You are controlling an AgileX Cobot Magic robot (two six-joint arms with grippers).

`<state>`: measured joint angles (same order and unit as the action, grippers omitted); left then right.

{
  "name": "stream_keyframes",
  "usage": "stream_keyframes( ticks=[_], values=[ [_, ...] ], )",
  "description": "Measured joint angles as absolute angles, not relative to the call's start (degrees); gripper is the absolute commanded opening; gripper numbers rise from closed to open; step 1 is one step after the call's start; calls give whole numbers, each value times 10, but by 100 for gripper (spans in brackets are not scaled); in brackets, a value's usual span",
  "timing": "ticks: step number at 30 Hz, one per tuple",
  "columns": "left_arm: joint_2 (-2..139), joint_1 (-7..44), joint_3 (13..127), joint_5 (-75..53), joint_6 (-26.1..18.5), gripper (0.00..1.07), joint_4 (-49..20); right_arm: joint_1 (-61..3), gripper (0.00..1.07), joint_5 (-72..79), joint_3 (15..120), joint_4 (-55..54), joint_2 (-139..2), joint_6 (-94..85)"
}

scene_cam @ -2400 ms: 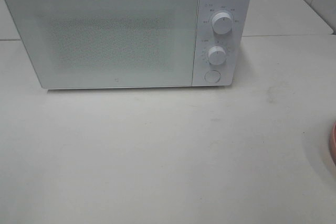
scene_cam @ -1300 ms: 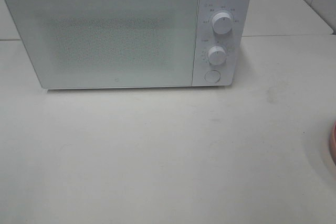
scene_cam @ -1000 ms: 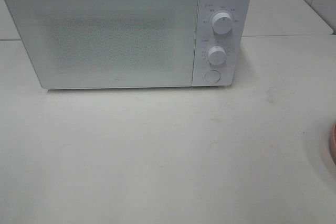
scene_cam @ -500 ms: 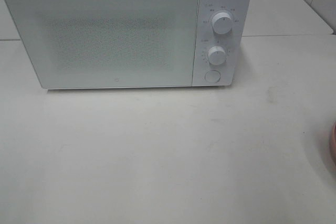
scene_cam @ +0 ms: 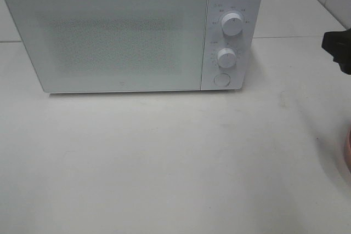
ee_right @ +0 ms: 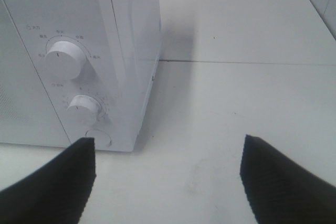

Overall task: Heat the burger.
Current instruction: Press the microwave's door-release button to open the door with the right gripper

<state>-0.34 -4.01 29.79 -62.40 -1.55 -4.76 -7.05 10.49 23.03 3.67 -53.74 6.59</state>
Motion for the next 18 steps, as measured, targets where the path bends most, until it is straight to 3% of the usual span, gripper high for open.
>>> stream_keyframes(
  ticks=[13,18],
  values=[
    [-3,-40,298,-624,-15,100,-48,-70,75,352,230,34,-708,64],
    [-3,-40,298,-624,-15,100,-48,-85,75,439,222,-27,-755,26]
  ],
)
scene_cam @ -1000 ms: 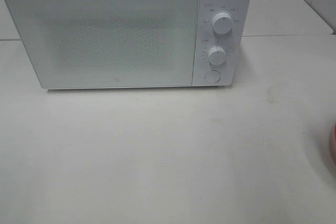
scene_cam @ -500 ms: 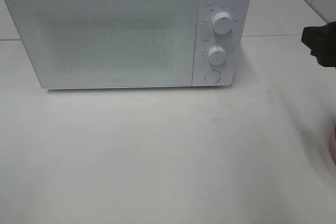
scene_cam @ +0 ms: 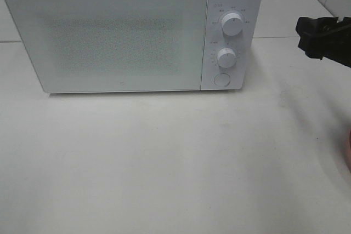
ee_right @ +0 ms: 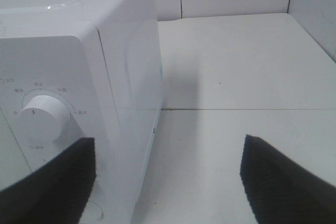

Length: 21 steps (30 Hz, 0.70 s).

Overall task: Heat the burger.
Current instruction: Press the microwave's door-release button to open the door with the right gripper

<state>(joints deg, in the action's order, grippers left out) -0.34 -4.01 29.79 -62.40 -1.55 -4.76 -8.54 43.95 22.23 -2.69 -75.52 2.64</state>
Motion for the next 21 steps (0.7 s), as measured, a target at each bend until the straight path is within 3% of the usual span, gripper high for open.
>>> stream_keyframes(
  ticks=[10,21],
  values=[
    [-3,-40,298,-624,-15,100,-48,-211,75,590,191,-225,-850,-97],
    [-3,-40,298,-623,-15,100,-48,-303,75,685,191,-267,-947,-103]
  ],
)
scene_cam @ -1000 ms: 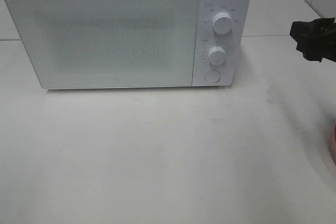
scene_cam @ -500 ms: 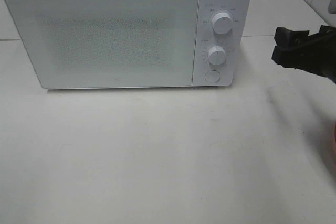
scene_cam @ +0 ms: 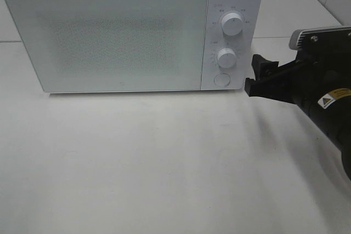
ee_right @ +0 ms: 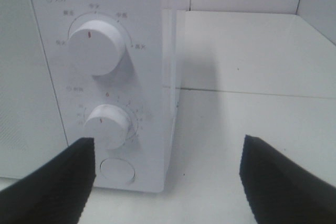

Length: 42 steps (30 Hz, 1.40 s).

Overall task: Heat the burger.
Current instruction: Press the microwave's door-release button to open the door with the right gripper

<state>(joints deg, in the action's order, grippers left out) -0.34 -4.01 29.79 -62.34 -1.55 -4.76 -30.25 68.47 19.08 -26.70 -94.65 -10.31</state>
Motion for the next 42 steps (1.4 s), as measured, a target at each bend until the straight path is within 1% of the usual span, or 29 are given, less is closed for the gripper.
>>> stream_keyframes(
  ticks=[14,26,29,31,32,34,37,39,42],
  values=[
    [-3,-40,298,-623,-15,100,-48,-384,75,693,191,-357,-1006,-104],
    [-3,-40,298,-623,-15,100,-48,-387,75,693,194,-370,-1017,-97],
    [-3,-40,298,-623,-15,100,-48,-387,75,693,194,-370,-1017,-56],
    [-3,-40,298,-623,-15,100,-48,-387,75,693,194,-370,-1017,12],
    [-3,-40,298,-623,-15,100,-48,-387,75,693,194,-370,-1017,12],
    [-3,-40,298,-623,-15,100,-48,-387,75,693,194,-370,-1017,128],
    [-3,-40,298,-623,-15,100,-48,-387,75,693,194,-370,-1017,162],
    [-3,-40,298,-623,-15,100,-48,-387,75,693,194,-370,-1017,290],
    [-3,-40,298,-623,-15,100,-48,-387,75,693,194,-370,-1017,317]
  ],
)
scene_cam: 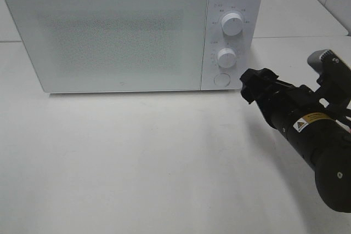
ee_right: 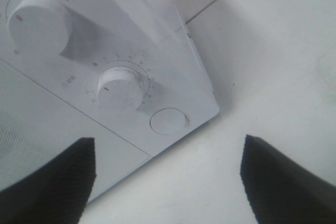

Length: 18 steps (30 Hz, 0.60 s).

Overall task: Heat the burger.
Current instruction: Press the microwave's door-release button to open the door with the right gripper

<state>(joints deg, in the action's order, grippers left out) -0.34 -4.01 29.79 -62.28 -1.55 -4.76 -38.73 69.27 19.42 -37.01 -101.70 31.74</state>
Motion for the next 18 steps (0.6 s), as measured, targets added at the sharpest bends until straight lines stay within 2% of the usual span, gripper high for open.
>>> stream_keyframes(
  ticks=[2,5,7,10,12,14,15,16,17,18],
  values=[
    [-3,-40,298,-623,-15,100,-48,-387,74,693,194,-370,-1017,447],
    [-3,-40,298,-623,-15,100,-48,-387,73,693,194,-370,-1017,470],
    [-3,-40,298,-623,-15,100,-48,-387,65,693,194,-370,-1017,567],
    [-3,-40,298,-623,-15,100,-48,-387,62,693,194,-370,-1017,590],
    [-3,-40,298,-623,-15,100,-48,-387,46,693,195,-371,-1017,672],
    [-3,-40,298,-623,-15,100,-48,-387,42,693,195,-371,-1017,685],
    [-3,-40,298,-623,-15,100,-48,-387,31,693,195,-371,-1017,709],
    [-3,-40,298,-623,-15,100,-48,-387,31,693,195,-371,-1017,709],
    [-3,-40,298,-623,-15,100,-48,-387,24,693,195,-371,-1017,721],
    [-3,-40,298,-623,-15,100,-48,-387,24,693,195,-371,-1017,721]
  ],
)
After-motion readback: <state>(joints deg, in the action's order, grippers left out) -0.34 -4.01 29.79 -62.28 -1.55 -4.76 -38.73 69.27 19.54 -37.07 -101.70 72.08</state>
